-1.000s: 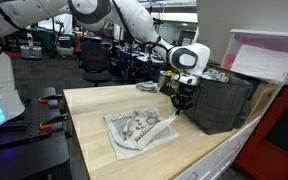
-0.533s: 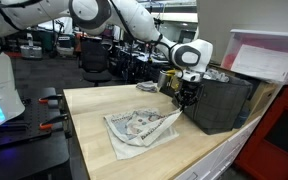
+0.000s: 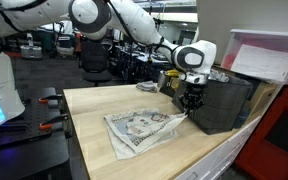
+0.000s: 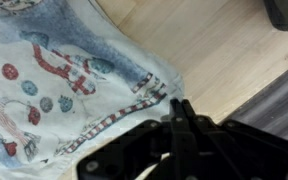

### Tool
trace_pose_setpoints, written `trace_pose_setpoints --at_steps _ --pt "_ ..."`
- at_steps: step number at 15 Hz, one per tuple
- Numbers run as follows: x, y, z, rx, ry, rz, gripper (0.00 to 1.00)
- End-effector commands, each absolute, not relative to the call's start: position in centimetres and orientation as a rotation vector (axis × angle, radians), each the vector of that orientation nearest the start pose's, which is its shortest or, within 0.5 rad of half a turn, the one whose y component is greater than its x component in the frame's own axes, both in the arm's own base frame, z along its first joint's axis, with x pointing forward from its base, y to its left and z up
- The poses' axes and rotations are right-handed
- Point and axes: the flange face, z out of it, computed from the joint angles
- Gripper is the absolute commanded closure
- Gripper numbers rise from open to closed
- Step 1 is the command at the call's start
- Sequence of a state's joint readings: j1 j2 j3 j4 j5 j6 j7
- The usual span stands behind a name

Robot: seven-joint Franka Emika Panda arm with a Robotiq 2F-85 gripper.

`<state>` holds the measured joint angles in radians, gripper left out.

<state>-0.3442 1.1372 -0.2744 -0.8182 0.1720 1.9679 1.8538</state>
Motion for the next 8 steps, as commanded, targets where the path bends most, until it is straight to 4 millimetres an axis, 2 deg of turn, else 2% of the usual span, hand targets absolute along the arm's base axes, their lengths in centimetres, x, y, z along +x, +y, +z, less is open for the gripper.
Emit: trace_pose_setpoints --at_steps 1,5,6,8 --pt "70.84 -38.06 23.66 -1.094 2.979 -0.134 0.99" --pt "70.75 -38.27 23.36 -1.101 2.977 -0.116 0.99" --pt "70.78 -38.18 23.26 -1.111 2.975 -0.111 0.72" --pt "70.87 -37.99 23.12 -1.125 2.979 -0.120 0.64"
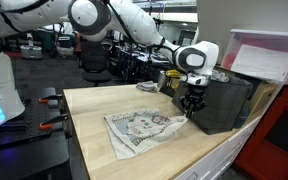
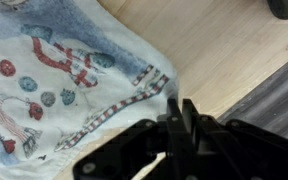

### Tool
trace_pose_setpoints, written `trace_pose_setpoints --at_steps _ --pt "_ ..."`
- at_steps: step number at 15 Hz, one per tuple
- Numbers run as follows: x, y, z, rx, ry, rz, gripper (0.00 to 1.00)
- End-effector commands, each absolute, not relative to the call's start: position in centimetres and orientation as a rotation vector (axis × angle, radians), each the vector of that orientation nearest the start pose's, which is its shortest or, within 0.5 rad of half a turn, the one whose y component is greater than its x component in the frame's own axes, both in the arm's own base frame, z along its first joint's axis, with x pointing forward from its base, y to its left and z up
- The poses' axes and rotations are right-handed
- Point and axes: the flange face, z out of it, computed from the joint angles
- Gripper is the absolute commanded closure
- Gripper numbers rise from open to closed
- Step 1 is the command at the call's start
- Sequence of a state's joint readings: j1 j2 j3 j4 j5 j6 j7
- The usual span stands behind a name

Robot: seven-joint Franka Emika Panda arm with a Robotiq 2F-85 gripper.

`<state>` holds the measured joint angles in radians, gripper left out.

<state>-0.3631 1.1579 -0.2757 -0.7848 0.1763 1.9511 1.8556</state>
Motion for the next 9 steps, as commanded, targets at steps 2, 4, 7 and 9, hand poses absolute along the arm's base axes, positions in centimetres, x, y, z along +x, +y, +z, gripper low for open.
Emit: trace_pose_setpoints --at_steps 2,4,7,9 --pt "71.0 -37.8 23.1 -1.144 2.980 -0.145 0.49" --pt "71.1 -37.8 23.4 -1.165 2.983 -0.183 0.34" --pt "70.5 -38.2 23.6 -1.213 2.998 -0.211 0.12" --pt "69.9 -38.6 23.2 -1.245 2.998 -0.192 0.00"
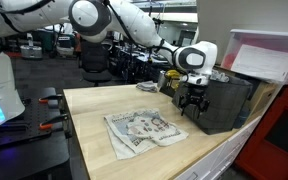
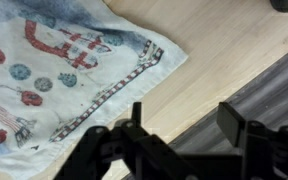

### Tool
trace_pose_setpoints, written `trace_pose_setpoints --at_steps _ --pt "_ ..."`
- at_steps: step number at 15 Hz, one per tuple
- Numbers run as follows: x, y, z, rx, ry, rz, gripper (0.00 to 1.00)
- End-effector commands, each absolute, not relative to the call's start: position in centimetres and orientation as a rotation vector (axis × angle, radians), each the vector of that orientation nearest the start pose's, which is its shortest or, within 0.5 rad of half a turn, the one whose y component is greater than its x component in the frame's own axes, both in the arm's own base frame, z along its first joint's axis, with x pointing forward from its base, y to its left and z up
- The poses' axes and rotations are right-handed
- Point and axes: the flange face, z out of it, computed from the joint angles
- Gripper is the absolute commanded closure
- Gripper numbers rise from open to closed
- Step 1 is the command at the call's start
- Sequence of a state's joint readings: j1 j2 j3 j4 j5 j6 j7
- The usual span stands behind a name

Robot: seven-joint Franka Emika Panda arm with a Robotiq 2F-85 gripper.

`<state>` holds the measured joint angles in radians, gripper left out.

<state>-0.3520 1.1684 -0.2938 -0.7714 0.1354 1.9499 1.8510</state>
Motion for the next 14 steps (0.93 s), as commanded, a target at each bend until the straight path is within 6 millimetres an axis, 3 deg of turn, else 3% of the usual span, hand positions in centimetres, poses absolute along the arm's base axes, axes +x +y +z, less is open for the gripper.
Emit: trace_pose_setpoints --at_steps 1,6,9,14 --pt "69.7 -38.7 22.9 -1.252 3.000 -0.179 0.00" --pt "67.4 -39.8 20.5 -1.298 3.007 -0.095 0.00" --pt "65.7 -40.0 18.8 -1.459 2.959 -0.061 0.00" --pt "62.6 -40.0 17.5 -1.894 2.716 -0.059 0.00"
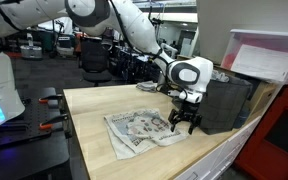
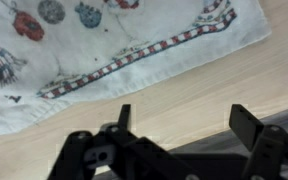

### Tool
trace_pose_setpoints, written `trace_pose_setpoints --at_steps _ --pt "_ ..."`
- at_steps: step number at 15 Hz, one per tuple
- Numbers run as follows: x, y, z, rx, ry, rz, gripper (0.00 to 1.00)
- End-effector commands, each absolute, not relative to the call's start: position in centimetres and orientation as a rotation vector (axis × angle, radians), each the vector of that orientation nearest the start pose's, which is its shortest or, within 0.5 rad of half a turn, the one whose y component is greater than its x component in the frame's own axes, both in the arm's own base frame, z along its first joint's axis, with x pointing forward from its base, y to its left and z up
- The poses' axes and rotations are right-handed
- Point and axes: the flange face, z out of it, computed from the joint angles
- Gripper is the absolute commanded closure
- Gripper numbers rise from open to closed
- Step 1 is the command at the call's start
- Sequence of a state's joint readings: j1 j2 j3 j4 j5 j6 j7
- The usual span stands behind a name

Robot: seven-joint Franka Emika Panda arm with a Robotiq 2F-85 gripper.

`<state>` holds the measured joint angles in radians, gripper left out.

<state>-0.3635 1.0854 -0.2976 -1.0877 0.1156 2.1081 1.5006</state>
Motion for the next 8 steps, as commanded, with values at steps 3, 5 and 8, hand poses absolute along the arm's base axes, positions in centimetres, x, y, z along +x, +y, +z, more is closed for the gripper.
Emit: trace_pose_setpoints --at_steps 3,5,8 --pt "60.1 -40.3 17.2 -2.135 2.548 -0.048 0.00" --pt "58.3 -40.3 16.9 -2.290 2.425 -0.032 0.00" --pt "55.2 -39.9 16.2 -2.499 2.225 0.006 0.00"
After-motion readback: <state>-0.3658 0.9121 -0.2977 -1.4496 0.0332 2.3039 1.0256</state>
